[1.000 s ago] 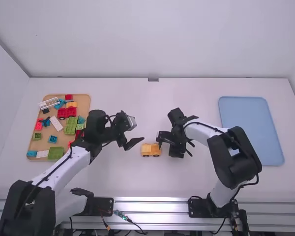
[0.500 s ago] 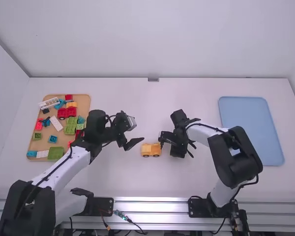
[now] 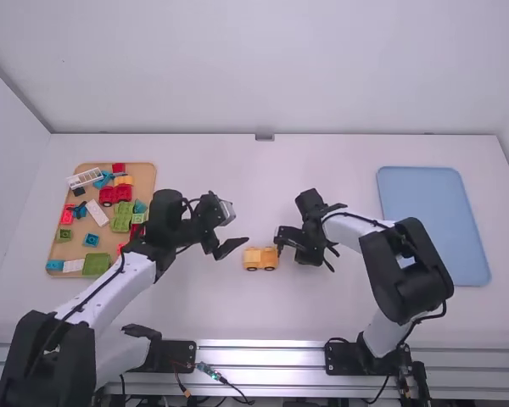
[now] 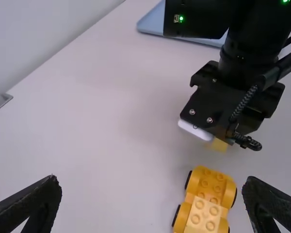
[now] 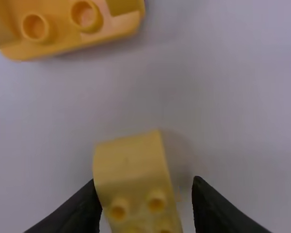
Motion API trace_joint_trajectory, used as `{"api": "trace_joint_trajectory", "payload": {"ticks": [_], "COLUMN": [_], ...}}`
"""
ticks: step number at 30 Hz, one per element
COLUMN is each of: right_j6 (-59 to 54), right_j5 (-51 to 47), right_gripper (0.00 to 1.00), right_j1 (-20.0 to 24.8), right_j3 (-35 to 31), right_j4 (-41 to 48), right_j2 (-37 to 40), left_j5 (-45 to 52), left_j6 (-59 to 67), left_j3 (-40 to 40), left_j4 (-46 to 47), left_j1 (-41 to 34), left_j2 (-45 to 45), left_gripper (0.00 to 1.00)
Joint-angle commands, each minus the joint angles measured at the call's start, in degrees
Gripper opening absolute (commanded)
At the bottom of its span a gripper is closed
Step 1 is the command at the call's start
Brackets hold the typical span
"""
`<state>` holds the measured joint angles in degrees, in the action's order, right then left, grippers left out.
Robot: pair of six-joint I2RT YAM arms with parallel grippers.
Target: Assemble lego blocks to make yellow taxi
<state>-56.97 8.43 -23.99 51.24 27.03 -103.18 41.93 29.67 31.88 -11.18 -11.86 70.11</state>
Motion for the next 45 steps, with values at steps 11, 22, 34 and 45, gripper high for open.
{"api": "trace_joint_trajectory", "payload": {"ticks": [11,22,34,45], "right_j6": [11.82,30.62,68.61,103.49], "right_j5": [0.48,0.59,0.11,0.57], "right_gripper": [0.12,0.0,0.0,0.0], "right_j1": [-0.04,-0.04,-0.04,1.7], "right_j3": [-0.26,-0.15,3.48,3.43], "right_j4": [-0.35,-7.96,-1.14,-2.23], "right_j2": [-0.74,-0.74,-0.65,-0.5], "left_j5": [0.7,0.7,0.66,0.5], "left_j6": [-0.32,-2.18,-4.17,-4.17], "left_j3": [-0.28,-0.28,-0.31,-0.31], "left_j4": [0.09,-1.62,-3.87,-3.26], "left_j1": [0.07,0.2,0.22,0.33], "left_j2": [-0.83,-0.83,-0.83,-0.83], "left_gripper": [0.99,0.99,0.99,0.99]}}
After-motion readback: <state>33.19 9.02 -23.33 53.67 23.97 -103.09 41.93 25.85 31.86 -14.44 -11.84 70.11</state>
